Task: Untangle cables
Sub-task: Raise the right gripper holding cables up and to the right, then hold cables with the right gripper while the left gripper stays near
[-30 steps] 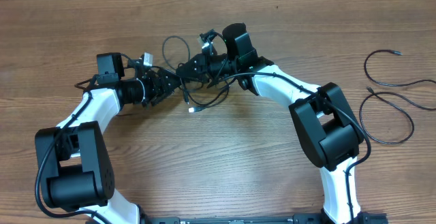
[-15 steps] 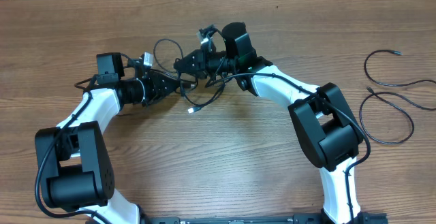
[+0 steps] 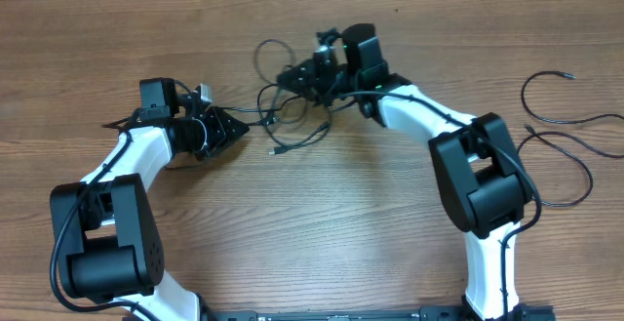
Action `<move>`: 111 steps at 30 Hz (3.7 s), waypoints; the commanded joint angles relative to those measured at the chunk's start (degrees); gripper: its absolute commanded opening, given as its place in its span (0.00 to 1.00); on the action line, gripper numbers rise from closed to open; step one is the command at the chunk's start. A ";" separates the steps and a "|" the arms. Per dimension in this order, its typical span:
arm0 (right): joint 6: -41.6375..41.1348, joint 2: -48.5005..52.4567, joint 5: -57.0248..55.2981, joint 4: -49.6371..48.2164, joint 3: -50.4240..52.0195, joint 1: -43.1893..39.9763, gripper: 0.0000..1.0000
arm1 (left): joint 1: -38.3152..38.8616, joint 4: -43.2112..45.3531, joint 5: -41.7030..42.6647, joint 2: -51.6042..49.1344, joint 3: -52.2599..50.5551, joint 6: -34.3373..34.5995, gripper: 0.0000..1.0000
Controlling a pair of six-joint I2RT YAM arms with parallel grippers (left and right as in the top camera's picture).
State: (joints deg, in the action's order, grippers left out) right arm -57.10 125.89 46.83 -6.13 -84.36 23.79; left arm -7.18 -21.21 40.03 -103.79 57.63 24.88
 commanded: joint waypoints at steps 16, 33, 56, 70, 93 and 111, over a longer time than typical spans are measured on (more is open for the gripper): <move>5.27 -2.43 -0.81 8.48 -0.04 -0.90 0.04 | 0.13 0.04 -2.56 -0.72 -0.20 1.07 0.63; 10.43 -2.45 -9.05 14.36 -0.04 -1.05 0.04 | -1.22 -0.85 -3.65 -0.70 -0.17 1.09 0.75; 12.22 -2.45 -11.39 17.00 -0.04 1.29 0.04 | -0.85 1.60 0.52 -0.72 -0.20 -0.85 0.57; 12.22 -2.45 -11.43 16.74 -0.04 1.22 0.97 | 0.48 1.53 -1.70 -0.72 -0.20 -0.20 0.58; 12.22 -2.45 -11.45 16.79 -0.04 1.22 1.00 | 0.48 1.51 -3.02 -0.72 -0.20 -0.20 0.61; 12.22 -2.45 -11.45 16.79 -0.02 1.22 1.00 | 0.48 1.55 -3.02 -0.72 -0.20 -0.20 0.62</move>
State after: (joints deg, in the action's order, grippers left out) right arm -44.97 125.84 35.73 10.94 -84.29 25.17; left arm -7.05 -19.70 37.41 -103.79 57.63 24.05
